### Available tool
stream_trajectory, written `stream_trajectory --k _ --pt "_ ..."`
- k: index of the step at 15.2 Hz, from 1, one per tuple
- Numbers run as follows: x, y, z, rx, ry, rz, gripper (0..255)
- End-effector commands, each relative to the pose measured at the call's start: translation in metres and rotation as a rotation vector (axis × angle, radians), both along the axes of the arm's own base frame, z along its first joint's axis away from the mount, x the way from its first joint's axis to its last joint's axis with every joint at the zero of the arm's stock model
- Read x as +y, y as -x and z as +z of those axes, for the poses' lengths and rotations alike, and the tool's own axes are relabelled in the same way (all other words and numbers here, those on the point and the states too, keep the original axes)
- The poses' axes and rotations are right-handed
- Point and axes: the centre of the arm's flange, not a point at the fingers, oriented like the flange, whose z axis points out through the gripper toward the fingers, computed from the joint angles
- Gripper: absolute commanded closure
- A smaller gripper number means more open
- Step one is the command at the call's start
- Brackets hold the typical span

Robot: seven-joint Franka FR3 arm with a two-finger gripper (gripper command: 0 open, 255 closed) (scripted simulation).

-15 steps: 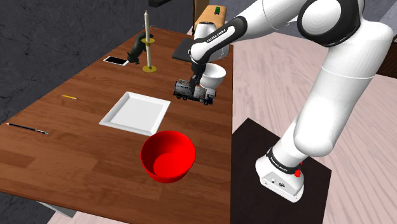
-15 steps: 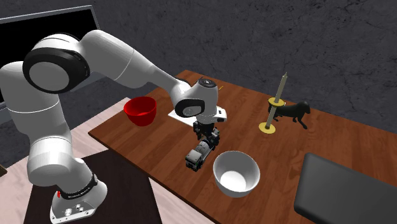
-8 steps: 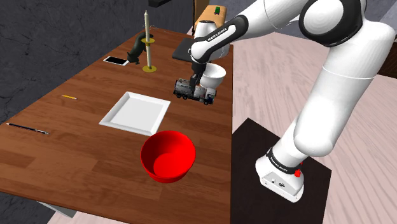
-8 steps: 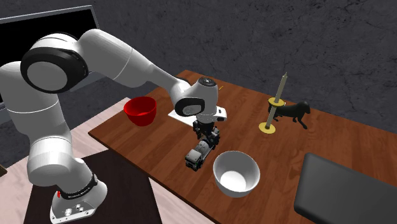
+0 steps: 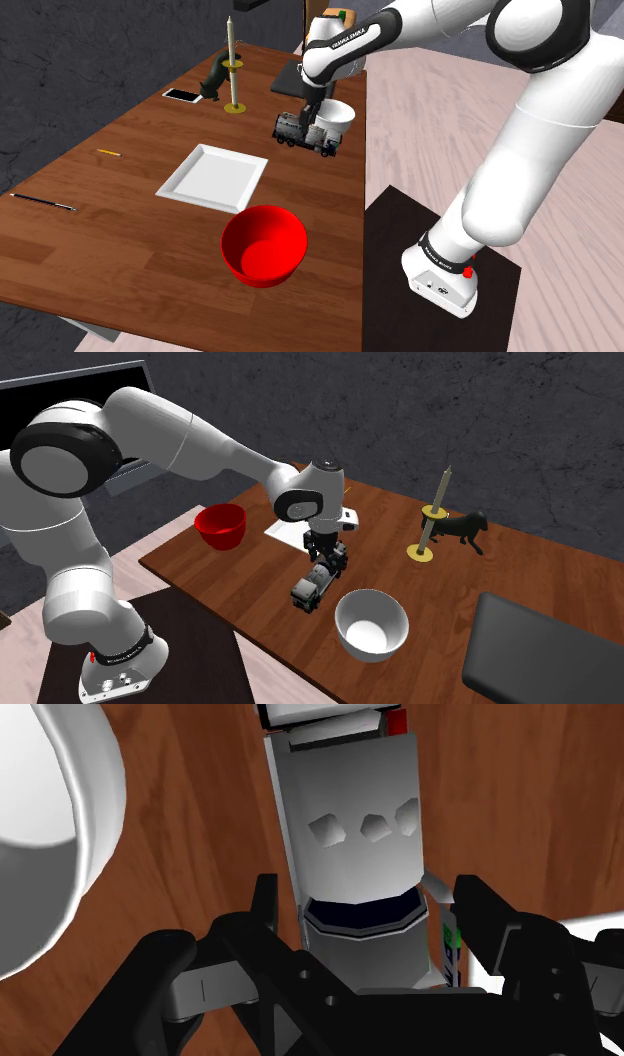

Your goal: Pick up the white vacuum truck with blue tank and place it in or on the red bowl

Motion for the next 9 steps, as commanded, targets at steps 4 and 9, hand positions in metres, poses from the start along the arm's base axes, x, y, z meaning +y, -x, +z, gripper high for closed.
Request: stream_trajectory --k 4,9 --pt "0.0 0.001 0.027 -0.002 0.0 0.0 255" --pt "0.0 0.001 0.054 -0.002 0.0 0.0 255"
